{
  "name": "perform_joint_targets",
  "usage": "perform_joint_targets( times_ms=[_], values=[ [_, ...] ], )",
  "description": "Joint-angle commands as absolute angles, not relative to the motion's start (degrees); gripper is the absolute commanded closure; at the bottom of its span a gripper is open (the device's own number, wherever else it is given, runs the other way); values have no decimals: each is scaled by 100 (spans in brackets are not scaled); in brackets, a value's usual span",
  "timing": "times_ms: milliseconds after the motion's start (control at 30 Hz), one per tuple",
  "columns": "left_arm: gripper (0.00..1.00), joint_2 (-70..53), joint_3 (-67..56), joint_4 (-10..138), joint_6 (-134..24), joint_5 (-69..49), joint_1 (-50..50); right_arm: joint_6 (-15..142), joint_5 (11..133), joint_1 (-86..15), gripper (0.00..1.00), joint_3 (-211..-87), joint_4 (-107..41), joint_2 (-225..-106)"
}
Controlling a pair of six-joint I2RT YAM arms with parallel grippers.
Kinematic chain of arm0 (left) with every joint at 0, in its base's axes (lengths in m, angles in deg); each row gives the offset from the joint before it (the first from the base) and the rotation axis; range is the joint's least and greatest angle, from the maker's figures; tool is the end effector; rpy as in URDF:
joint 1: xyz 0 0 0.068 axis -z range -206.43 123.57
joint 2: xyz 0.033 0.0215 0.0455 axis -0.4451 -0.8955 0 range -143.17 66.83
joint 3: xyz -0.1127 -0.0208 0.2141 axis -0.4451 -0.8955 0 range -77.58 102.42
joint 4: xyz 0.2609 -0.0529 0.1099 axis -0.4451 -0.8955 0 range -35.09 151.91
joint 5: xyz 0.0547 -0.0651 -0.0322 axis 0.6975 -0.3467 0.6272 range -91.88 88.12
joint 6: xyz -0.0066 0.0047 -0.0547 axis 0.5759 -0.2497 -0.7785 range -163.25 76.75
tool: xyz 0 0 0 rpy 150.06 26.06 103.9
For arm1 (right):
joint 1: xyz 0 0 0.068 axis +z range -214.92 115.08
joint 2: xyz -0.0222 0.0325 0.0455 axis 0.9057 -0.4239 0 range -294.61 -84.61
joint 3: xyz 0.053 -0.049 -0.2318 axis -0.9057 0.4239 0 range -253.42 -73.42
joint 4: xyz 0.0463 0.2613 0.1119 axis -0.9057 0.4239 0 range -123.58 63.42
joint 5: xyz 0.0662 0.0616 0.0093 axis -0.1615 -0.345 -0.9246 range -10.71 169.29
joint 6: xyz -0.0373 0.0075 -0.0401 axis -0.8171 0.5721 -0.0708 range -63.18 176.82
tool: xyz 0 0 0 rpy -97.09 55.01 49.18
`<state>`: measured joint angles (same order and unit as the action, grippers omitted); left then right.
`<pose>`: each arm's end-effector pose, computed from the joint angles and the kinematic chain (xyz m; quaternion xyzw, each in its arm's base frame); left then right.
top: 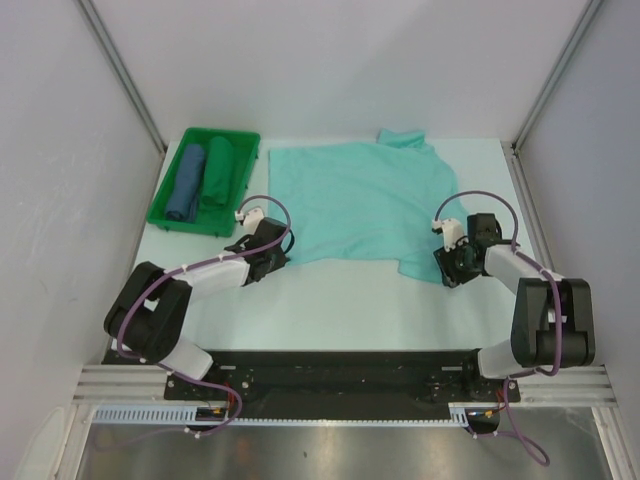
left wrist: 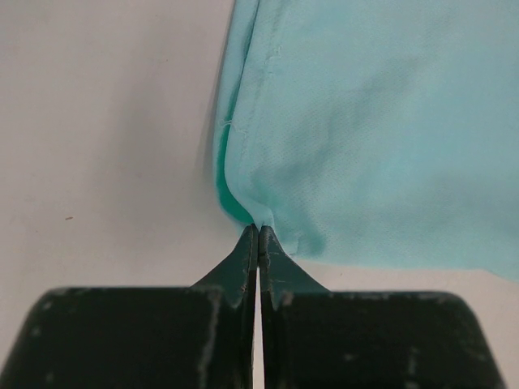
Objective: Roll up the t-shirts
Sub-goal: Flatten out the T-shirt at the center of the board.
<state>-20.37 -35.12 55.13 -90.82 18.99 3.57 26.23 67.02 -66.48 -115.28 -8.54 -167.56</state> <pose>0.2775 -0.1448 0.1110 -0.2008 0.9085 -0.0697 0.3597 0.2817 0.0005 0.1091 -0.2652 0.9362 0.0435 0.2265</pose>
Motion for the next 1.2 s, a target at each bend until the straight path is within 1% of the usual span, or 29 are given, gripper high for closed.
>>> perform_joint_targets(
  times_ms=[0,67,100,233,300,333,367,400,433,467,500,533,600,667,767,900,1133,1167],
  values=[
    [100,-1922,-3328,5515,-9133,2062,363,2422,6857,-6598,73,-11464,-1065,-16820],
    [100,-1896,-3328,5436,-9124,2159,363,2360,6866,-6606,87,-11464,-907,-16609],
    [100,-1887,-3363,5435,-9124,2194,372,2317,6866,-6606,93,-11464,-723,-16295],
    [100,-1703,-3556,5383,-9212,2352,372,1913,6839,-6615,99,-11481,-55,-15486],
    [100,-1510,-3740,5383,-9256,2387,363,1763,6822,-6615,100,-11490,322,-15273],
    [98,-1439,-3802,5365,-9282,2422,372,1675,6796,-6624,100,-11490,429,-15142],
    [90,-1291,-3864,5374,-9308,2449,372,1640,6734,-6624,100,-11490,517,-15088],
    [75,-1220,-3995,5383,-9326,2458,372,1622,6725,-6624,100,-11490,614,-15061],
    [69,-1141,-4048,5374,-9344,2467,380,1630,6708,-6624,100,-11499,632,-15079],
    [61,-1088,-4092,5339,-9431,2467,372,1648,6681,-6624,100,-11499,641,-15105],
    [46,-956,-4197,5313,-9484,2467,372,1657,6664,-6624,100,-11499,632,-15140],
    [45,-903,-4259,5330,-9545,2449,389,1683,6637,-6606,100,-11499,632,-15166],
    [44,-780,-4469,5461,-9704,2362,381,1753,6602,-6597,100,-11516,571,-15281],
    [46,-797,-4567,5497,-9853,2291,389,1797,6585,-6589,100,-11551,545,-15377],
    [53,-902,-4681,5689,-10038,2194,416,1859,6567,-6580,100,-11621,544,-15430],
    [57,-1122,-4734,5936,-10170,2264,416,1903,6593,-6580,100,-11701,492,-15518],
    [60,-1447,-4682,6472,-10161,2256,416,1991,6593,-6580,100,-11754,457,-15554],
    [61,-1447,-4664,6490,-10144,2256,416,2000,6585,-6580,100,-11754,465,-15545]
  ],
)
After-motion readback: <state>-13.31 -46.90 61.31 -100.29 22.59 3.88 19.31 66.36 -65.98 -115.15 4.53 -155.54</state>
